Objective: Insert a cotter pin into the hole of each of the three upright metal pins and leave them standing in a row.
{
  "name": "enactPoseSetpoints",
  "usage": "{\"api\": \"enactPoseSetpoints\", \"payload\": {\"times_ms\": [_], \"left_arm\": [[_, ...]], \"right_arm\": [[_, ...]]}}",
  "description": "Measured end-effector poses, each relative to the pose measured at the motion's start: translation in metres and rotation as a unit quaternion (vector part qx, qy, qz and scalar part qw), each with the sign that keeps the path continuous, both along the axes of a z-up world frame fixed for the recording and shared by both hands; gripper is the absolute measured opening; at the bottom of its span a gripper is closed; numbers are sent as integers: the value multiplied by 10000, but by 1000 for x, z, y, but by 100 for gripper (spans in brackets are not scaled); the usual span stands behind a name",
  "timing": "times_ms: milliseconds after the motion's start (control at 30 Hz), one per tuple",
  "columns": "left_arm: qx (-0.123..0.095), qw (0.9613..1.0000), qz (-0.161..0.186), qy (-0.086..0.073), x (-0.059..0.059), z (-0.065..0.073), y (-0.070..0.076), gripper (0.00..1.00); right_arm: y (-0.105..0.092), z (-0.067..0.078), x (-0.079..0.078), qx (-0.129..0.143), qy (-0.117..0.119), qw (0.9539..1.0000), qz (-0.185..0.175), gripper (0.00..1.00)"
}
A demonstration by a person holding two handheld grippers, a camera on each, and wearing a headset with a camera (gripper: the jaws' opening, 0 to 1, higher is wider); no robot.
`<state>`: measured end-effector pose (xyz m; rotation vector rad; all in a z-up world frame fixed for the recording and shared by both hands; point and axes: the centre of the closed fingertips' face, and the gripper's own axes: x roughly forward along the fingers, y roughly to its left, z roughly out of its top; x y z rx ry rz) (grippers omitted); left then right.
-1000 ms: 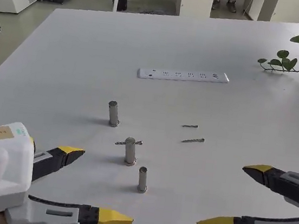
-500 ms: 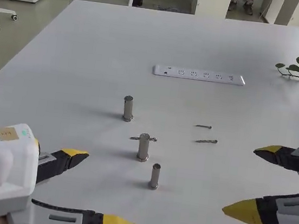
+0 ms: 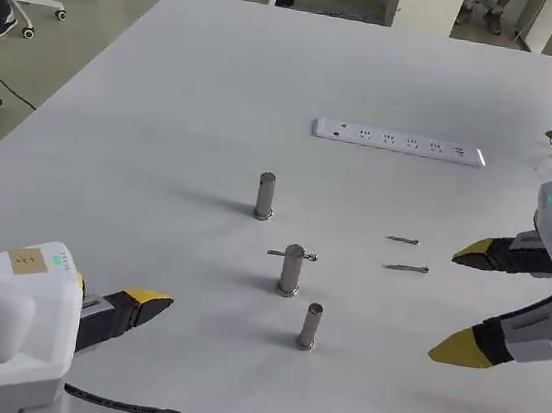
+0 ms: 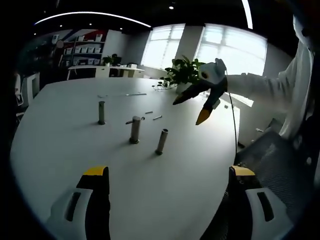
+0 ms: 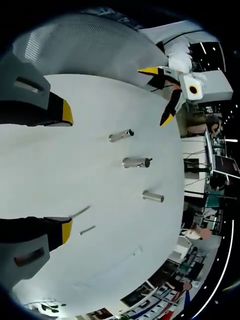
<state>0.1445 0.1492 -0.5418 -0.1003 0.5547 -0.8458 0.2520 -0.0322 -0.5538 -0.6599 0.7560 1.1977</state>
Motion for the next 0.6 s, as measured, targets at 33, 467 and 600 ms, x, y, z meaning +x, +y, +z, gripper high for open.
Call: {"api": "enactPoseSetpoints", "payload": {"times_ms": [33,467,600], "left_arm": [[-31,10000,22,20,0,1,1,99],[-19,10000,74,58,-4,5,5,99],[-24,10000,40,81,-6,3,5,99]], "right_arm": [[1,-2,1,-42,33,10000,64,70],[1,-26,49,-689,174,9964,458,56],[0,-30,63,-870,171,9945,556,55]]}}
